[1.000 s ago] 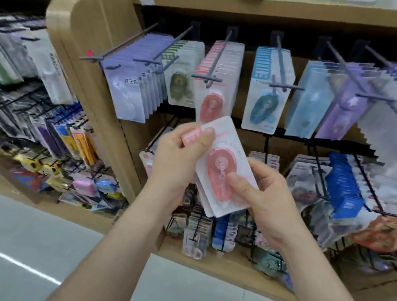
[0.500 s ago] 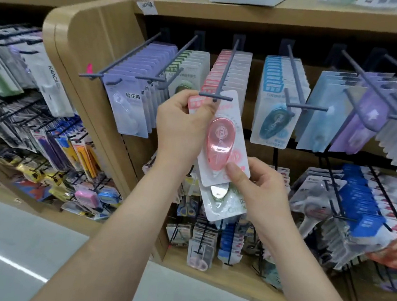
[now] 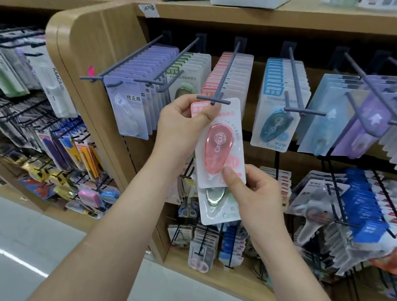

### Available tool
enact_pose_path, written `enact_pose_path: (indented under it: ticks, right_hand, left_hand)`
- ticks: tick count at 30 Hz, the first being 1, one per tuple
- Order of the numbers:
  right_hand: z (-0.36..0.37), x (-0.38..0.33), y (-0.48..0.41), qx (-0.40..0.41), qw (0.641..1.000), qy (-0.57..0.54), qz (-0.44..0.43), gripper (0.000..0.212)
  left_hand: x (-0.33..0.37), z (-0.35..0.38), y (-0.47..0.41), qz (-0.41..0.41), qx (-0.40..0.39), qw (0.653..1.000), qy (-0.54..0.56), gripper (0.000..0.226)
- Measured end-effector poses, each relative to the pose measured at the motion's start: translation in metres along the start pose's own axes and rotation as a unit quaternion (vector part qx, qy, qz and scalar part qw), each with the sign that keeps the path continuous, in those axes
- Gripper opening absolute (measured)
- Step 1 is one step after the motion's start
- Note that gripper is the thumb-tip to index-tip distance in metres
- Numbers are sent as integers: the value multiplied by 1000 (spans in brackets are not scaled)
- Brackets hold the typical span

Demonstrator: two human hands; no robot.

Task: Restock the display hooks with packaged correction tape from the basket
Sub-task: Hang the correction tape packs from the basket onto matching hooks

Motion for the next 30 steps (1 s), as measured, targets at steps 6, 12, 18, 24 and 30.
enact_pose_path:
  ticks: [6,12,18,24,30]
  right_hand:
    - [-1,-5,-4,17,1000,5,-21,13]
    - [-22,3,-7,74,996,40,-25,8]
    - [-41,3,-10,88,996,5,-2,28]
    - [-41,0,-12,50,997,-45,32,44]
    - [-26,-6,-15,-61,997,-37,28,31]
  left_hand:
    - [-10,-16,40,60,-5,989,-132,36]
    - [-25,-22,28,36,28,991,-126,37]
    - [-40,-8,10,85,68,982,-156,42]
    - [-46,-4,16,148,69,958,-236,39]
    - [-26,-20,42,99,9,986,-138,20]
Point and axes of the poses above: each hand's wrist, its own y-axis away from the middle knuckle, its own z-axis out of the palm, x = y × z, the point moved 5 cm from there along -y, towards the middle knuckle, and after that the axes turned 13 degrees about x, right-handed, at the moved point
